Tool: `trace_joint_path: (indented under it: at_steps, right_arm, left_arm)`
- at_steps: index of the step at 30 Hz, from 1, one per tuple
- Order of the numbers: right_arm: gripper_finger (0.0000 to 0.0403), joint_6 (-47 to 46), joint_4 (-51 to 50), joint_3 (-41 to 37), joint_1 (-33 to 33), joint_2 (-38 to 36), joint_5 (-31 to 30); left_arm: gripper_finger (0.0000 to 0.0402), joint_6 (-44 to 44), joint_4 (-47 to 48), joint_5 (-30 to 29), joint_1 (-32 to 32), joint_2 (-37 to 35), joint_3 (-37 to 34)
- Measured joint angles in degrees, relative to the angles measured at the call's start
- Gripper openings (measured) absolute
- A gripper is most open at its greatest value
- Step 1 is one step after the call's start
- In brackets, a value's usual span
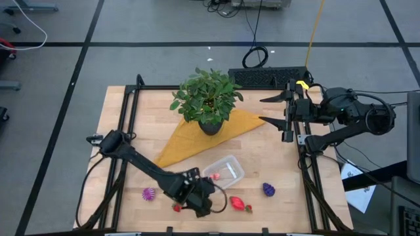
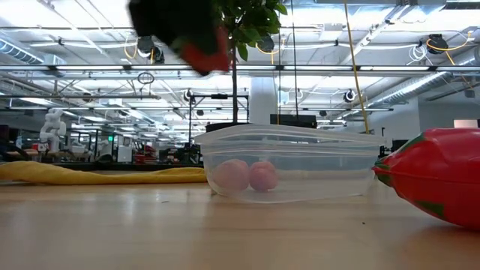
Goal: Pick and placing Produce into tupperware
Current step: Put the top strawberry into the transparent bin
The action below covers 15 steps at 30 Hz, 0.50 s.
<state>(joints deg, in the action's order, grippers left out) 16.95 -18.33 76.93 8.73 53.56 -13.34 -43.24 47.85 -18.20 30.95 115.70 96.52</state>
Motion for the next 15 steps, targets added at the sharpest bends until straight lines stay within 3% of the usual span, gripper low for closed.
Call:
trace_joint_path:
  at_steps: [15]
  right_arm:
    - [0.0228,0.07,-0.48,0.0,0.0,0.0,0.0]
  left_arm:
    - [0.0157,4.78,-0.95,1.22,-6.88,1.11,0.56]
